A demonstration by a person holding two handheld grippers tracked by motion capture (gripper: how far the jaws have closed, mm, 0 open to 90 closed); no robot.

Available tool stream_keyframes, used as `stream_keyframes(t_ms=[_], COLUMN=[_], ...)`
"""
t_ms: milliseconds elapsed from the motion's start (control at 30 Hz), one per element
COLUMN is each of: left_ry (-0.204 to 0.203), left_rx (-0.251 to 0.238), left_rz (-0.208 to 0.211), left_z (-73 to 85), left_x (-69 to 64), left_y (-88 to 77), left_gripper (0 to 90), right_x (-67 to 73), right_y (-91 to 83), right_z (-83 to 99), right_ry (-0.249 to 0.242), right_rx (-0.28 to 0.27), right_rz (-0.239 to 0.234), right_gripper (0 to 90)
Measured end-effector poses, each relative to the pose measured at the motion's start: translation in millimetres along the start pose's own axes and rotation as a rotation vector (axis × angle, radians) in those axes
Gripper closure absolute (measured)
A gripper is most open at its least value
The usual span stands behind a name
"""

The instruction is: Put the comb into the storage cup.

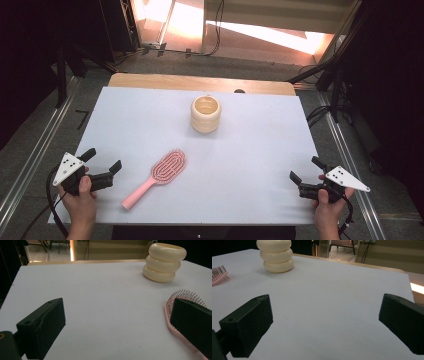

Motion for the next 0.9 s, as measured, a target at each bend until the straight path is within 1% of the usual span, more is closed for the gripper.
stream_keyframes(t_ms=[133,267,433,567,700,767,833,900], left_ry=[0.029,0.036,0.040,0.050,0.071,0.087,0.091,0.106], left_rx=[0.006,0.005,0.002,0.003,0.008,0.018,0.022,0.028], left_rz=[-0.005,-0.010,-0.008,-0.028,-0.032,-0.022,-0.012,-0.012], left_z=[0.0,-0.7,-2.7,-6.2,-10.0,-11.1,-12.7,-13.8], left_x=[-2.1,-4.8,-7.5,-8.4,-14.8,-19.6,-25.0,-29.6], left_y=[0.1,-0.5,-3.2,-5.2,-4.7,-3.2,-1.4,-0.2], left_gripper=[0.3,0.3,0.3,0.3,0.3,0.3,0.3,0.3], right_x=[0.1,1.1,-0.1,0.4,1.0,0.8,0.7,1.0], right_y=[0.6,0.7,1.6,2.4,2.4,2.4,2.5,2.8], right_z=[0.4,0.4,0.2,0.1,0.4,0.5,0.7,0.9], right_ry=[0.000,-0.004,0.004,-0.002,-0.007,-0.008,-0.006,-0.008], right_rx=[0.003,0.003,-0.001,0.000,0.001,0.000,0.002,0.004], right_rz=[-0.001,-0.005,-0.003,-0.005,-0.008,-0.006,-0.005,-0.005], right_gripper=[0.0,0.0,0.0,0.0,0.0,0.0,0.0,0.0])
Point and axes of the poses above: each handheld gripper's, and its own axes: y roughly forward along the jaws, z roughly out of its underside, x roughly to its left, the point moved 10 cm from there along y, roughly forward along the jaws, and after that the axes turned 10 degrees about -y, right-handed, at the moved point
